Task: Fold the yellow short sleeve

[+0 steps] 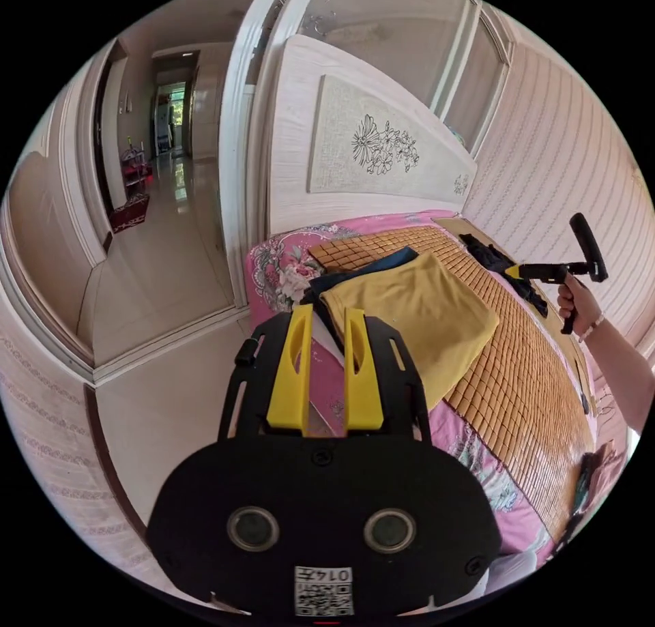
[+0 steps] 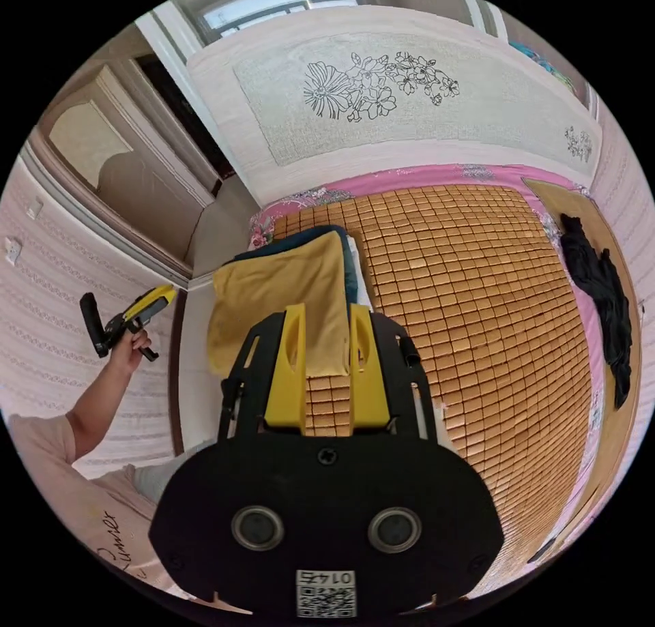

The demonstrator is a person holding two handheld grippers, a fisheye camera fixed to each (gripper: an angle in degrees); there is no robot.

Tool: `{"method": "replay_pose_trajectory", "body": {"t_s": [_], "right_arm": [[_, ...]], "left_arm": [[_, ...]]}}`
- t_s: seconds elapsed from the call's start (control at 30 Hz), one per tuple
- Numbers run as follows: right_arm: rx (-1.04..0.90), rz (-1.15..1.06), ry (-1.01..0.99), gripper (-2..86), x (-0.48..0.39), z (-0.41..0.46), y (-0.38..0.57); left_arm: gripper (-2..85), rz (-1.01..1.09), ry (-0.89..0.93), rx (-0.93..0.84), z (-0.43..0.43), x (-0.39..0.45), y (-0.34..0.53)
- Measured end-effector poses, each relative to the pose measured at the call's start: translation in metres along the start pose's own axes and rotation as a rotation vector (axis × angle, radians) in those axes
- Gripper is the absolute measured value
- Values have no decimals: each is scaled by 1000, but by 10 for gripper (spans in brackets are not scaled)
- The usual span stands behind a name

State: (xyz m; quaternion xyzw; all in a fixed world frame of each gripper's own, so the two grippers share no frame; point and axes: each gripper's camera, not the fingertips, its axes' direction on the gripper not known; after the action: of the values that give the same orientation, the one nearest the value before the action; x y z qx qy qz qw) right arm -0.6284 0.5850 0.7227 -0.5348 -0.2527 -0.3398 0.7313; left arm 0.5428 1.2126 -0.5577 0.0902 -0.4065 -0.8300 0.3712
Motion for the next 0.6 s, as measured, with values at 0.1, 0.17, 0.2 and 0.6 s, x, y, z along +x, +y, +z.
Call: {"method": "replay_pose_trajectory", "body": {"t_s": [0.1,0.17,0.2,0.6], "right_arm": [[-59,-33,160,102,-24,-9,44],[-80,-14,231,109,-42,-29,71],[-87,7,274,112,-56,-46,88],[-29,242,616,139,-240,-200,289]], "left_arm": [[66,119,-31,10,-24,28,33],[66,212,-56,18,-42,55,51],[66,266,-46,35,-55,73,60],[71,575,507,253,-176,233,212]]}}
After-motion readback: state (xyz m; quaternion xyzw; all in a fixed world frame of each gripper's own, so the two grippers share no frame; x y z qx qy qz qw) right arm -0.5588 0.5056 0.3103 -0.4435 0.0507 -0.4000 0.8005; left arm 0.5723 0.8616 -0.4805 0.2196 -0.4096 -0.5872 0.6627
